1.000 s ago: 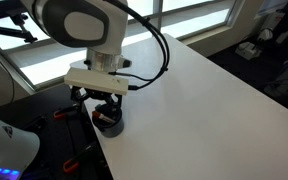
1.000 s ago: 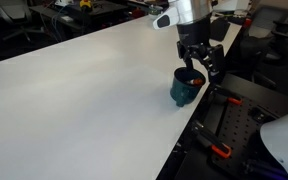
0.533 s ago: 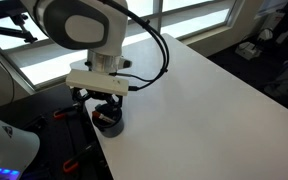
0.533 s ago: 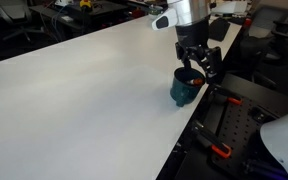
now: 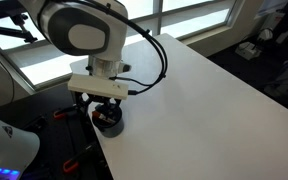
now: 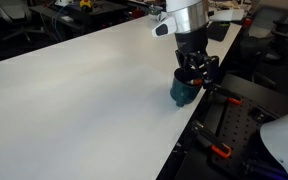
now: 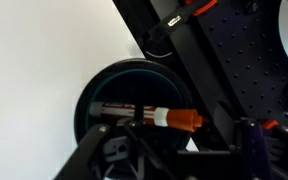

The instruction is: Move the marker to the table on the right side of the mug

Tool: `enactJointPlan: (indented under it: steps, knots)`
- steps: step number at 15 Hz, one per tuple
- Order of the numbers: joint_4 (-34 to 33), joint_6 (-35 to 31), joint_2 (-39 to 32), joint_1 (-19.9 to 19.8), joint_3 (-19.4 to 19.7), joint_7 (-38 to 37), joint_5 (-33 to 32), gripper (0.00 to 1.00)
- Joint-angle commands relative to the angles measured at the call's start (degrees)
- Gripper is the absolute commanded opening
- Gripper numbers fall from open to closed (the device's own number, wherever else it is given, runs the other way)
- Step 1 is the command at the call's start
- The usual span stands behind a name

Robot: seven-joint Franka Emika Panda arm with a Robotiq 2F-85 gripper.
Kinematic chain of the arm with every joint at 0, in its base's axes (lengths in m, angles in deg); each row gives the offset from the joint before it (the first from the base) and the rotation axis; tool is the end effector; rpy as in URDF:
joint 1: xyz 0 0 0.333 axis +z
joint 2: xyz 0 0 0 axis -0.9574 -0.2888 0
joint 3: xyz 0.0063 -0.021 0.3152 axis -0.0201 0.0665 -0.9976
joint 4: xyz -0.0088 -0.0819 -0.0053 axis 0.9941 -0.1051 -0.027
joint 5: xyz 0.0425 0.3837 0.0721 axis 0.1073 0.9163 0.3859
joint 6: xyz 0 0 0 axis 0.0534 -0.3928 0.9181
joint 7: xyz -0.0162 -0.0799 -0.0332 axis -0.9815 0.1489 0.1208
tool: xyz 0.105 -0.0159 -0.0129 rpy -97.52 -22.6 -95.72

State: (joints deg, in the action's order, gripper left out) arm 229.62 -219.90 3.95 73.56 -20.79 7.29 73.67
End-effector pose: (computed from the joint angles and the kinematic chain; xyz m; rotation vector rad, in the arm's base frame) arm 0.3352 -0.0134 0.1875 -2.5698 -1.5204 0.6535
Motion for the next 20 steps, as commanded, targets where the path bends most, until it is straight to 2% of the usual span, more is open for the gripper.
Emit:
enactJointPlan:
  steps: [1,3,11,13,20]
  knots:
    - [0.06,-1.11,-0.64,-0.40,-0.54,-1.08,0.11,0.42]
    - [-0.11,-0.95,-0.74,-0.41,-0.53,-1.27,0.00,0.27]
    - [-0.61,-0.29,1.16,-0.22,-0.50,-2.53,-0.17,0.08]
    - [-0.83,0.04,1.69,-0.23,-0.39,-2.34,0.18,0.06]
    - [-3.54,1.40,1.51,-1.89,1.13,-2.02,-0.21,0.07]
